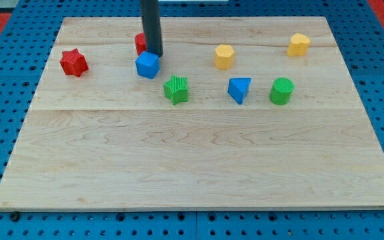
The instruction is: Move the cube parallel to the left of the green star
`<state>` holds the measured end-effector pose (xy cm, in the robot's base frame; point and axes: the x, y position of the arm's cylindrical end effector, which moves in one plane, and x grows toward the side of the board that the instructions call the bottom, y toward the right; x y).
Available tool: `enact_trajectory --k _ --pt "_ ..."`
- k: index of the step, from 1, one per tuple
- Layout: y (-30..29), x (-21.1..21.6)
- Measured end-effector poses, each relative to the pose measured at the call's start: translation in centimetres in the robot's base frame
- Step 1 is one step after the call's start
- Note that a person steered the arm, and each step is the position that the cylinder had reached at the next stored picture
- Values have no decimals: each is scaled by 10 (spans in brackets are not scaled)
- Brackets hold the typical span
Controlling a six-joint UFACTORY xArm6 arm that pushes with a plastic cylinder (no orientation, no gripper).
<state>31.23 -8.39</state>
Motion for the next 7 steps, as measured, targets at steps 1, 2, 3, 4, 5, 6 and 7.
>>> enact_trajectory --k 1,2,3,4,5,6,7 --pt "-14 20" --pt "-22 37" --pt "-28 56" --pt "-32 58" --pt "14 46" --pt "84 46" --pt "108 26"
